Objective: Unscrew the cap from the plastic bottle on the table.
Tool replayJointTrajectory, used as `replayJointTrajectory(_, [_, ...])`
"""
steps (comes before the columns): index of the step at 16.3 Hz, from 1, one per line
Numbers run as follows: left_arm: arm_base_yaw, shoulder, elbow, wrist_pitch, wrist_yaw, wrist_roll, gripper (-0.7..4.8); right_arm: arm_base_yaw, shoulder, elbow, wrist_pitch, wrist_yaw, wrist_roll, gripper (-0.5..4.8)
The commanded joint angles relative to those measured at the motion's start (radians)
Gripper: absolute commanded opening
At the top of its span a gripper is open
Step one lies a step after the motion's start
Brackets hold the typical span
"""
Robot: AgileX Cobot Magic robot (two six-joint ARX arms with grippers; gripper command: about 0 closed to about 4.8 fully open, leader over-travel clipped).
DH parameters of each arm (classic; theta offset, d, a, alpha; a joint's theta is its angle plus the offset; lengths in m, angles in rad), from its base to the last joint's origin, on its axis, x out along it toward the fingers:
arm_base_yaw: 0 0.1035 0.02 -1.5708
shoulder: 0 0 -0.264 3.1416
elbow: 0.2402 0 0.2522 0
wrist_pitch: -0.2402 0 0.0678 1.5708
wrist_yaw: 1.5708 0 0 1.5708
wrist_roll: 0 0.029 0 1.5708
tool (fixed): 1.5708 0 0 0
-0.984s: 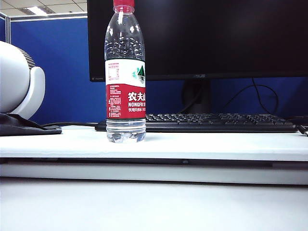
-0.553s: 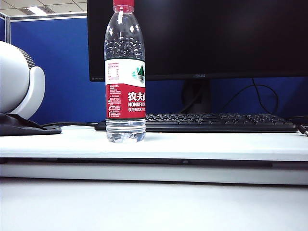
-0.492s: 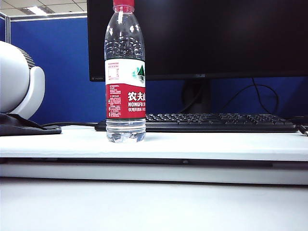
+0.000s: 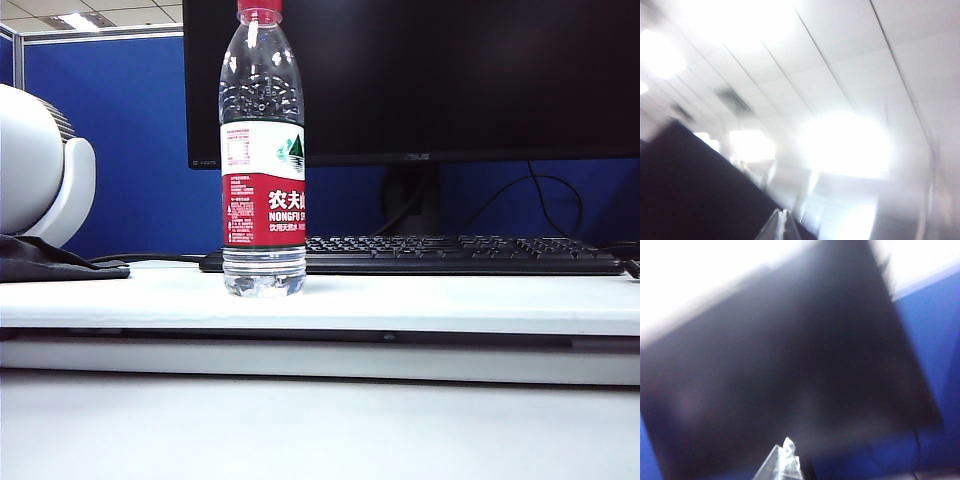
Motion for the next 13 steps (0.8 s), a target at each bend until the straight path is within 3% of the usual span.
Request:
replayJointTrajectory(1, [0.001, 0.201, 0.190, -0.300, 0.396, 0.456, 0.00, 0.000, 0.080, 0.125, 0.014, -0.043, 0.031, -0.01])
replayJointTrajectory(2, [0.001, 0.330, 0.247, -0.470, 0.500, 0.694, 0.00, 0.000, 0.153, 0.218, 0.015, -0.137, 0.015, -0.01])
replayJointTrajectory(3, [0.001, 0.382, 0.254, -0.523, 0.490, 0.777, 0.02, 0.000, 0.193, 0.267, 0.011, -0.192, -0.005, -0.01])
replayJointTrajectory(4, [0.001, 0.442, 0.254, -0.568, 0.476, 0.881, 0.39, 0.000, 0.248, 0.333, -0.008, -0.262, -0.043, -0.01])
replayJointTrajectory(5, [0.000, 0.533, 0.254, -0.629, 0.480, 0.996, 1.21, 0.000, 0.325, 0.453, -0.130, -0.344, -0.068, 0.00])
replayJointTrajectory(6, [0.000, 0.616, 0.253, -0.650, 0.496, 1.017, 2.15, 0.000, 0.381, 0.551, -0.273, -0.378, -0.070, -0.01])
replayJointTrajectory(7, [0.000, 0.673, 0.247, -0.653, 0.507, 1.043, 2.48, 0.000, 0.420, 0.596, -0.341, -0.431, -0.070, -0.01])
replayJointTrajectory(9, [-0.063, 0.791, 0.243, -0.621, 0.534, 1.088, 2.50, 0.000, 0.491, 0.619, -0.373, -0.560, -0.069, -0.01])
replayJointTrajectory(12, [-0.198, 0.932, 0.243, -0.563, 0.505, 1.157, 3.50, 0.000, 0.529, 0.621, -0.377, -0.605, -0.066, -0.01])
replayJointTrajectory(13, [-0.242, 0.974, 0.243, -0.566, 0.431, 1.172, 3.51, 0.000, 0.529, 0.626, -0.376, -0.604, -0.067, -0.01])
